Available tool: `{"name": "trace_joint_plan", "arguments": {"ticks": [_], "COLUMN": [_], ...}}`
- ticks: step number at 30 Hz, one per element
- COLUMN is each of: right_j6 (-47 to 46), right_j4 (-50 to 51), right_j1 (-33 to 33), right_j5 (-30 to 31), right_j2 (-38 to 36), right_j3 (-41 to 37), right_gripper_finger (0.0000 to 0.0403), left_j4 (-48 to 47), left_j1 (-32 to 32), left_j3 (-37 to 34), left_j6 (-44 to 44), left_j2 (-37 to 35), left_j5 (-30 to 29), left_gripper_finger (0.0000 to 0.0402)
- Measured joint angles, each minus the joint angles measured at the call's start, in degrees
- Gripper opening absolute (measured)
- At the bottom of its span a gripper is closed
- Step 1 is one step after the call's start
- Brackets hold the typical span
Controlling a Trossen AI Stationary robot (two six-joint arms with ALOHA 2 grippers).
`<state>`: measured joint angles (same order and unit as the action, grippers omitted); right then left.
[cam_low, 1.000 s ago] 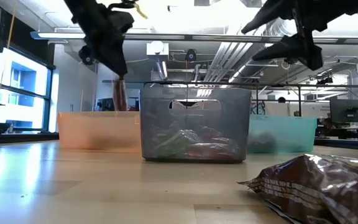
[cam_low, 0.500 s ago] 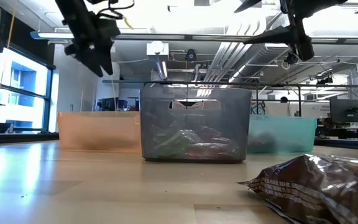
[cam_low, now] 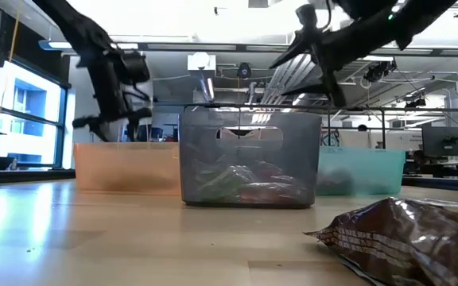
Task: Sort candy by brand, put in halloween buckets
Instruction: Put the brown chocolate bar into the orange bin
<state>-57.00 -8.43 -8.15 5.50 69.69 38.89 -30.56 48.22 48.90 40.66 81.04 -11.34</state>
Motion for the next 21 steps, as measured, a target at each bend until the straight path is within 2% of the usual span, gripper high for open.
{"name": "trace_joint_plan", "arguments": {"ticks": [3, 8, 14, 21], "right_j6": [3.8, 7.7, 9.5, 9.7], "right_j4": [0.0, 0.0, 0.0, 0.0], "right_j1": [-6.3, -12.9, -15.1, -15.5], "right_j5": [-8.1, -16.1, -17.0, -14.2], "right_j2": [0.0, 0.0, 0.0, 0.0], "right_j3": [0.0, 0.0, 0.0, 0.0], "right_gripper_finger": [0.0238, 0.0238, 0.0238, 0.0238], "left_j4": [1.1, 1.6, 1.8, 1.6], "left_j1": [2.5, 4.9, 7.1, 8.1], "left_j3": [1.6, 4.9, 6.1, 6.1], "left_j6": [2.8, 4.3, 7.0, 6.6], "left_j2": [4.9, 11.6, 16.8, 19.1], "left_j5": [2.3, 2.2, 4.2, 5.8], "left_gripper_finger": [0.0221, 0.0221, 0.0221, 0.0221]}}
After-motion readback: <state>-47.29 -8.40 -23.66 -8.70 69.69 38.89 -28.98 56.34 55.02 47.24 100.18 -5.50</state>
